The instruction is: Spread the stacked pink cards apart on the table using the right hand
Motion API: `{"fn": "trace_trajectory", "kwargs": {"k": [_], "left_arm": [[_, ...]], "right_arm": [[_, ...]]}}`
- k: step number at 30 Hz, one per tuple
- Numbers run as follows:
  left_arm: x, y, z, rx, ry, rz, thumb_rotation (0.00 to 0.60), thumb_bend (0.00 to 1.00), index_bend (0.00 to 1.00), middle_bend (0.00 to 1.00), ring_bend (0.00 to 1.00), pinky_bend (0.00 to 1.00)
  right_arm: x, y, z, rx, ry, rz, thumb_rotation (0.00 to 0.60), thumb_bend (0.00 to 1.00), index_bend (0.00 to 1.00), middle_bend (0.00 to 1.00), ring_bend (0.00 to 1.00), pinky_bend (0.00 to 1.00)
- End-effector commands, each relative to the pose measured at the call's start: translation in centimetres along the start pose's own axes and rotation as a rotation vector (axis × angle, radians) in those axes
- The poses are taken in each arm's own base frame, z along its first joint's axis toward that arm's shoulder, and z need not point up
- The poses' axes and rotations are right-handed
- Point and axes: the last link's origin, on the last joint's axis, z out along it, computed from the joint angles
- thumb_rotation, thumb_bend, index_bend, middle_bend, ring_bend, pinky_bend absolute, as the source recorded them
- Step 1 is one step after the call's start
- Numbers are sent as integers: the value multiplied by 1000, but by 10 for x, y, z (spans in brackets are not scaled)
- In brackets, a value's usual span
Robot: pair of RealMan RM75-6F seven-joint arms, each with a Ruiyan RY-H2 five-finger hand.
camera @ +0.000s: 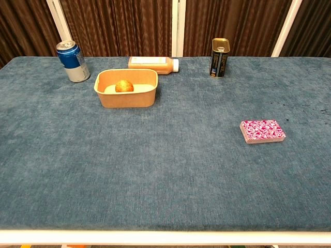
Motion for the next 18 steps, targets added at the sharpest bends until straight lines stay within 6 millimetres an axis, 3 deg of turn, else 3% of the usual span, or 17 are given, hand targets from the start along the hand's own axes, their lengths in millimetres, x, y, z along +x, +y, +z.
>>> {"fn": "trace_trajectory", "kwargs": {"k": [1,18], "left_arm": [[0,0,0,0,0,0,600,6,176,150,23,185],[4,2,2,-7,9,0,600,6,176,150,23,185]], "right_arm": [[0,0,0,-1,-1,0,600,165,0,0,0,0],[0,-5,4,8,-13,11,600,165,0,0,0,0]]}}
